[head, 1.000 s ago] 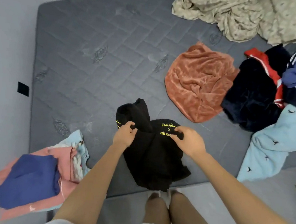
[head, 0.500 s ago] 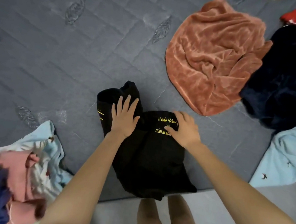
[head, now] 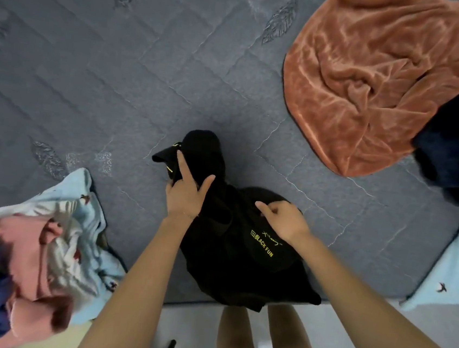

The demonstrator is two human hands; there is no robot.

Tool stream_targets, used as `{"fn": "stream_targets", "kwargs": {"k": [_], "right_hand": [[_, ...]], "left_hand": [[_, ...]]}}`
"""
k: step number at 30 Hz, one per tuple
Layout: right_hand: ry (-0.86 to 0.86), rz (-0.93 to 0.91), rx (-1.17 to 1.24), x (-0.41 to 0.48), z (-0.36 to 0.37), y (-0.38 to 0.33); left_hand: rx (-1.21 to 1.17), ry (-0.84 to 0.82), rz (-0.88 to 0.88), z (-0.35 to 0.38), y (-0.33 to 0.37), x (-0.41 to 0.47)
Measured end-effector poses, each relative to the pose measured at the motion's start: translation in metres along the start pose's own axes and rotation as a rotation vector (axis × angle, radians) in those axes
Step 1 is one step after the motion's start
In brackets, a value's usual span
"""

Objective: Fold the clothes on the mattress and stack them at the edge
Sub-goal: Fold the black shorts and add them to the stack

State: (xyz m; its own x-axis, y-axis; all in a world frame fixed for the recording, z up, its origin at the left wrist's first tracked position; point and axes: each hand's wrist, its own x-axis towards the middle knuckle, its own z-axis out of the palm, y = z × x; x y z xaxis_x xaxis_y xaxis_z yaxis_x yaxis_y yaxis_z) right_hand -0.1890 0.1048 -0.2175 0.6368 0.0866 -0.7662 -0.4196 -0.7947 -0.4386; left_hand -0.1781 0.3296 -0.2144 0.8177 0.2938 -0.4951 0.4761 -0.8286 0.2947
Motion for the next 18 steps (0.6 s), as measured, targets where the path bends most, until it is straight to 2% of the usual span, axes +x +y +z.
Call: {"fn": "stream_targets", "kwargs": {"k": [2, 4, 7, 9, 13, 15, 18], "right_hand": [[0.002, -0.004, 0.006, -0.005, 0.009, 0.008], [0.046, 0.006, 0.017, -0.009, 0.018, 0.014], [0.227, 0.018, 0.058, -0.012, 0.026, 0.020], [0.276, 0.043, 0.011, -0.010, 0.026, 0.024], [0.142, 0.153, -0.083, 0.000, 0.021, 0.030], [0.096, 0.163, -0.008, 0.005, 0.020, 0.029], [0.072, 0.123, 0.123, 0.006, 0.017, 0.026]], "left_hand": [[-0.066, -0.063, -0.088, 0.004, -0.012, -0.003], [-0.163, -0.087, -0.087, 0.010, -0.025, -0.010], [-0.339, 0.014, -0.094, 0.014, -0.043, -0.025], [-0.369, 0.073, -0.156, 0.013, -0.054, -0.035], [-0.282, 0.082, -0.309, 0.010, -0.085, -0.049], [-0.248, 0.003, -0.381, 0.009, -0.098, -0.053], [-0.253, -0.055, -0.379, 0.006, -0.103, -0.059]]}}
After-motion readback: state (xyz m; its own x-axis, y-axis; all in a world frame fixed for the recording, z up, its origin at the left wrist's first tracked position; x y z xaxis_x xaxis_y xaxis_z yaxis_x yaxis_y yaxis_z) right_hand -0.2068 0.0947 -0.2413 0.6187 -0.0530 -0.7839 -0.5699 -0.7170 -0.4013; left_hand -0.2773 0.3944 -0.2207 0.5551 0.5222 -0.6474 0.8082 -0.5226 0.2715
